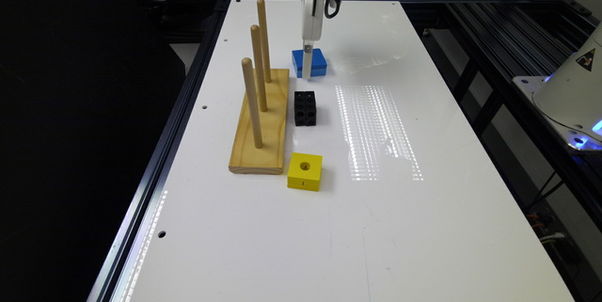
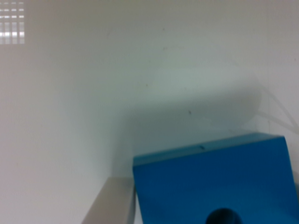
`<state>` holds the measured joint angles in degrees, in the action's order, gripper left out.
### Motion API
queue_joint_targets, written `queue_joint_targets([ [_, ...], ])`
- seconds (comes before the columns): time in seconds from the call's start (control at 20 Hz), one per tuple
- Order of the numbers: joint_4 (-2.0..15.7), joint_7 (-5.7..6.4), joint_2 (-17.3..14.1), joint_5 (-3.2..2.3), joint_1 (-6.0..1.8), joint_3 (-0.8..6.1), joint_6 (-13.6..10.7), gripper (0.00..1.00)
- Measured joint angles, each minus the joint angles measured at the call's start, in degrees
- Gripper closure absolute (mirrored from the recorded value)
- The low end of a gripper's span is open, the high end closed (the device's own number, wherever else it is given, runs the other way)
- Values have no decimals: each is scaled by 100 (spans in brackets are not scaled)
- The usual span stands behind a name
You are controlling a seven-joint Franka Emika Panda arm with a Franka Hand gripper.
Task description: Pick up blue block.
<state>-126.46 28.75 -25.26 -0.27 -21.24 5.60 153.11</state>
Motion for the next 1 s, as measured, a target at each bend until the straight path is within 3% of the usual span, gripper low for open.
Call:
queue_joint_targets([
  [0.55,26,13,-134,-12,8,2,105,0],
  [0.6,26,13,-132,-11,6,2,105,100],
  [1.0,25,13,-132,-11,4,4,105,100],
])
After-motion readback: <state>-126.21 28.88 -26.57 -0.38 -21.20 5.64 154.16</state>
